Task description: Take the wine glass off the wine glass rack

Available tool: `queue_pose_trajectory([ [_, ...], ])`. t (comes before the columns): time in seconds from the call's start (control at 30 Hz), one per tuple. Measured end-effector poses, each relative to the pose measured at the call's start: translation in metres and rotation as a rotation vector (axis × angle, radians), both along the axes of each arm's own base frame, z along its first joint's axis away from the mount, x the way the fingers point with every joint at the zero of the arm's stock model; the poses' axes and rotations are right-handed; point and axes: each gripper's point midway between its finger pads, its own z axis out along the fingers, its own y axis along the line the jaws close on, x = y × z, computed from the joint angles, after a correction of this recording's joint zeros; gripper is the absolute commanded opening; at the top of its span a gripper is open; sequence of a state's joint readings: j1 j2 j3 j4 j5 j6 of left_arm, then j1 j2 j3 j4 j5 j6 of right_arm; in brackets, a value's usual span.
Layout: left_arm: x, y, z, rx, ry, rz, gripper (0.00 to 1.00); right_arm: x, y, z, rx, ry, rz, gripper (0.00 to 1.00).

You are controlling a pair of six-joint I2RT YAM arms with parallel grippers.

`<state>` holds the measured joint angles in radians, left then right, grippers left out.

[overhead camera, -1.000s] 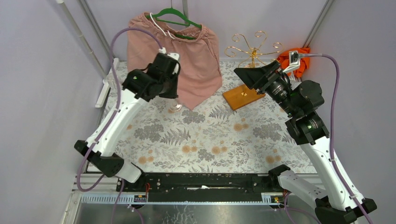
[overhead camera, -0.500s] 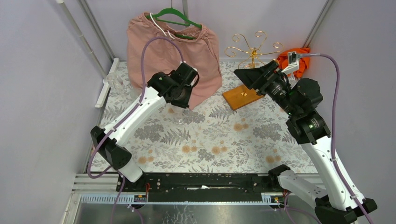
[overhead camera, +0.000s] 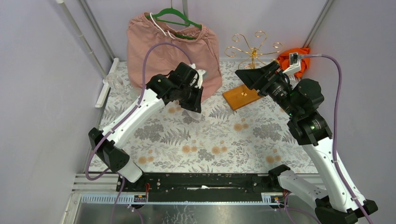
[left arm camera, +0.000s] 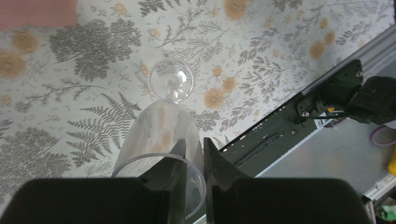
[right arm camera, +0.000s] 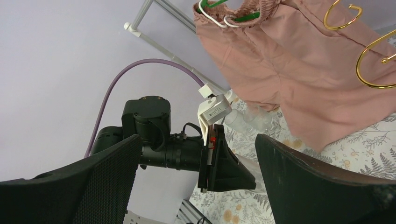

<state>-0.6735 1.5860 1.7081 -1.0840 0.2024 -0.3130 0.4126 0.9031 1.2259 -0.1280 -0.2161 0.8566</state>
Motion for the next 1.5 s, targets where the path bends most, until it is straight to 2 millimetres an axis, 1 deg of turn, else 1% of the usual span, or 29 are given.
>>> queue_pose_trajectory([
  [0.1,-0.002,-0.008,-0.001,-0.029,0.019,-0.026,0.0,0.0,-0.002,0.001,0.001,-0.002,-0.012,1.0],
  [0.2,-0.002,-0.01,-0.012,-0.02,0.044,-0.031,0.0,-0.001,-0.003,0.002,0.003,-0.005,-0.015,1.0],
  [0.33,-0.003,-0.008,-0.029,0.025,0.068,-0.019,0.0,-0.003,-0.004,0.003,0.005,-0.012,-0.017,1.0],
  [0.47,-0.005,-0.009,-0.034,0.075,0.038,-0.006,0.0,-0.004,-0.005,0.003,0.003,-0.016,-0.018,1.0],
  [0.67,-0.009,-0.018,-0.042,0.183,-0.036,0.013,0.0,-0.002,-0.004,-0.003,-0.003,-0.008,-0.018,1.0],
  [0.77,-0.012,-0.025,-0.053,0.242,-0.06,0.018,0.0,-0.002,-0.004,-0.008,-0.007,0.0,-0.018,1.0],
  [0.93,-0.012,-0.029,-0.07,0.303,-0.063,0.024,0.0,-0.004,-0.006,-0.006,-0.007,-0.009,-0.025,1.0],
  [1.27,-0.007,-0.025,-0.067,0.316,-0.088,0.063,0.0,-0.01,-0.013,0.0,-0.005,-0.034,-0.046,1.0],
  [1.4,-0.009,-0.026,-0.064,0.299,-0.083,0.059,0.0,-0.01,-0.013,0.0,-0.005,-0.033,-0.046,1.0],
  [1.5,-0.013,-0.031,-0.057,0.264,-0.072,0.048,0.0,-0.009,-0.013,0.0,-0.005,-0.033,-0.046,1.0],
])
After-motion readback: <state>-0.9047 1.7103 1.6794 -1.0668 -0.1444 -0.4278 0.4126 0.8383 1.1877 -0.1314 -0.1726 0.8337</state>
